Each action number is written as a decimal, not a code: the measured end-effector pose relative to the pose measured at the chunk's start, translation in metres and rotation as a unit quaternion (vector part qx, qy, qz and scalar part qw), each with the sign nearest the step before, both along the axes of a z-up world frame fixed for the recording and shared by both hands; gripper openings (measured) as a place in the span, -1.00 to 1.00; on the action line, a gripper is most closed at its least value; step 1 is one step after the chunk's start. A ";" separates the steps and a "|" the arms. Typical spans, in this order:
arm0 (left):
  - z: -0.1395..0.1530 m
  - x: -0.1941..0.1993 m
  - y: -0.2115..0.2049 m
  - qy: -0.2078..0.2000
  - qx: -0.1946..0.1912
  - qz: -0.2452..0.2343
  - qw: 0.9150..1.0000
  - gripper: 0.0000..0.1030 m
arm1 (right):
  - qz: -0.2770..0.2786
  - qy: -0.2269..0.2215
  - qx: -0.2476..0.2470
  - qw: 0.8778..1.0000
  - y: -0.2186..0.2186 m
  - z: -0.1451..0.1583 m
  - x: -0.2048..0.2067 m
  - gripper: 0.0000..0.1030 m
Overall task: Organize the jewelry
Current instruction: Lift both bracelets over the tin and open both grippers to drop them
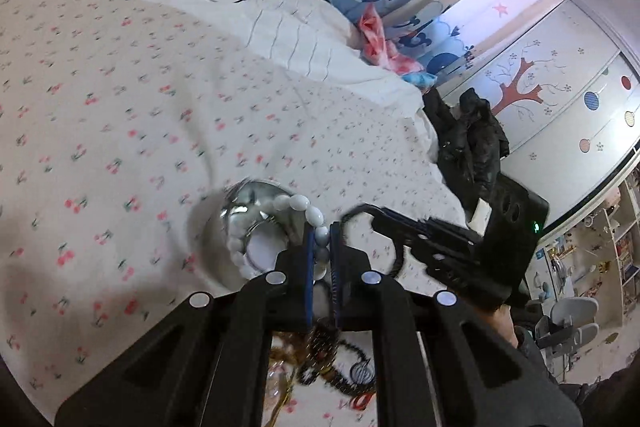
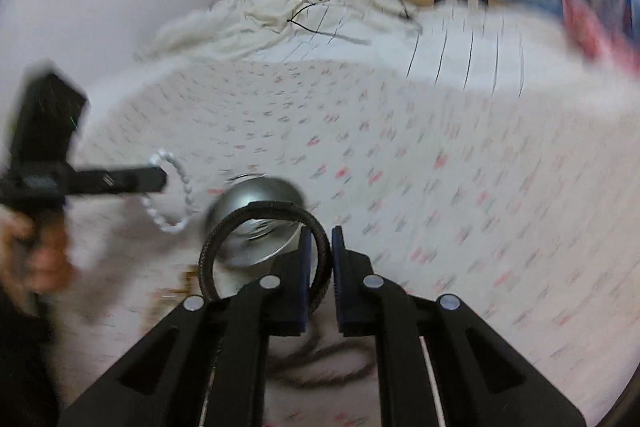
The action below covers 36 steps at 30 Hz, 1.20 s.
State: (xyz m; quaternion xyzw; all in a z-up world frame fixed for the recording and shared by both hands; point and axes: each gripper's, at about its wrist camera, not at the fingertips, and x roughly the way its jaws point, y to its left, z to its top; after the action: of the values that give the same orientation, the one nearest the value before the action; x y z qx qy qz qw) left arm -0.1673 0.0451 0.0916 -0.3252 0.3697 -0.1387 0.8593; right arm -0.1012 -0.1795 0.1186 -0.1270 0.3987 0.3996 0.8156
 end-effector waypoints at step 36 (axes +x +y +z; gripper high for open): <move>-0.009 -0.031 0.000 0.051 0.087 0.006 0.995 0.00 | -0.009 0.064 0.032 0.997 -0.004 -0.005 -0.001 -0.17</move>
State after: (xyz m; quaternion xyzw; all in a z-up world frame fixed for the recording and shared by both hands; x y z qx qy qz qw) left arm -0.1981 0.0451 0.0827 -0.2576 0.4215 -0.0841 0.8654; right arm -0.1020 -0.1834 0.1140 -0.0711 0.4385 0.4118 0.7957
